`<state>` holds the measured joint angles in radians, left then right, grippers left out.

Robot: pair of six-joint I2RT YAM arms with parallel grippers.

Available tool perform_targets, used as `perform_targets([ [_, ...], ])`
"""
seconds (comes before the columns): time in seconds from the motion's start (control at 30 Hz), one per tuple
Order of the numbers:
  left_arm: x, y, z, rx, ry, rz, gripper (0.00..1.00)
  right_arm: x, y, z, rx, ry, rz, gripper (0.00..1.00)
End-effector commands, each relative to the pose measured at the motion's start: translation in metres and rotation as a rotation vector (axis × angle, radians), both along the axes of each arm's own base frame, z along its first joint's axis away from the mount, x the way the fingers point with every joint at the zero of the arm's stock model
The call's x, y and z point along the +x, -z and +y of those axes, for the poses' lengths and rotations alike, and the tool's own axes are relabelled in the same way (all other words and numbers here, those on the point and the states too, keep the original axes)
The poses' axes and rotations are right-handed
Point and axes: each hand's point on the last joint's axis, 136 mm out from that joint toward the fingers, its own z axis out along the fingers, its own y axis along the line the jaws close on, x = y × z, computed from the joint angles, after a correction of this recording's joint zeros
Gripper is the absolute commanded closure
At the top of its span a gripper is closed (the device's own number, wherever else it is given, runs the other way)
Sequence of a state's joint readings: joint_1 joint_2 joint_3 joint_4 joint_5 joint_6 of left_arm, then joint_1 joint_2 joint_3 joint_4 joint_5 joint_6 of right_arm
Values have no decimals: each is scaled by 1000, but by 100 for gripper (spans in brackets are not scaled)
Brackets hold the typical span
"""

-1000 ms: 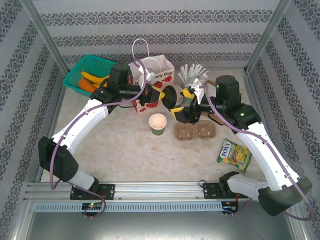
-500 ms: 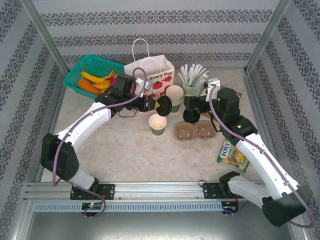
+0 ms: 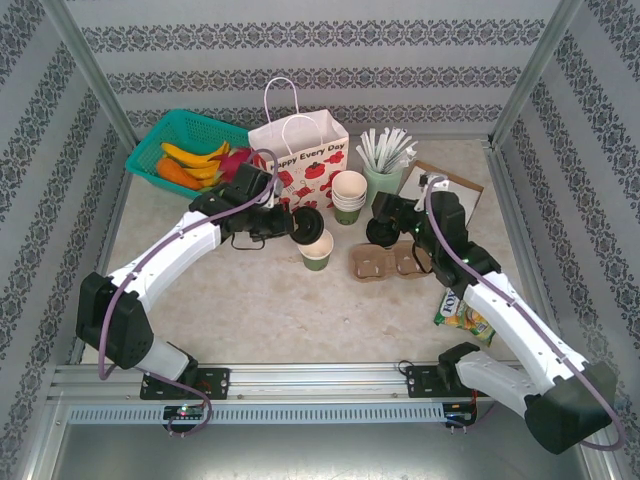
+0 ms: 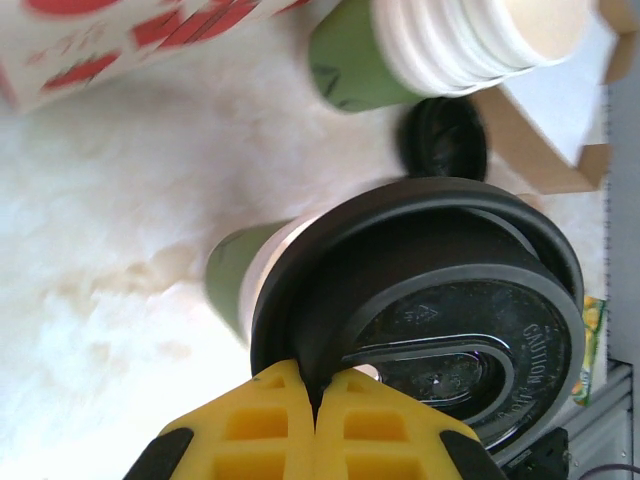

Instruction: Pack the takeout coffee

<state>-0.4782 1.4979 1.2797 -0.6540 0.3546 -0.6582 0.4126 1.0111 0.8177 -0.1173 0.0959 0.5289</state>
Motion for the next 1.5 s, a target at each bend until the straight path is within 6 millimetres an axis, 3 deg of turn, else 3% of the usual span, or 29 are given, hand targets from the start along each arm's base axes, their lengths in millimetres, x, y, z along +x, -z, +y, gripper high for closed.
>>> perform_targets([
  [0.0, -18, 8, 16, 114, -107, 127, 100, 1, 15, 19, 40, -53, 18, 2],
  [0.23, -17, 22, 13, 198, -149, 212, 100, -3, 43, 50, 122, -166, 100, 2],
  [0.37, -11, 26, -7, 151, -115, 239, 100, -6, 52, 49, 125, -157, 127, 2],
  [0.53, -9, 25, -11, 164, -105, 252, 100, -11, 60, 55, 167, -185, 161, 2],
  [0.77, -9, 23, -11, 172, -106, 258, 100, -14, 67, 92, 322, -349, 318, 2],
  [0.93, -6, 25, -14, 163, -109, 257, 100, -7, 84, 98, 406, -282, 417, 2],
  [1.17, -5, 28, -21, 165, -93, 253, 100, -2, 86, 132, 592, -390, 478, 2],
  [1.47, -4, 32, -24, 178, -80, 256, 100, 0, 95, 157, 637, -459, 517, 4],
])
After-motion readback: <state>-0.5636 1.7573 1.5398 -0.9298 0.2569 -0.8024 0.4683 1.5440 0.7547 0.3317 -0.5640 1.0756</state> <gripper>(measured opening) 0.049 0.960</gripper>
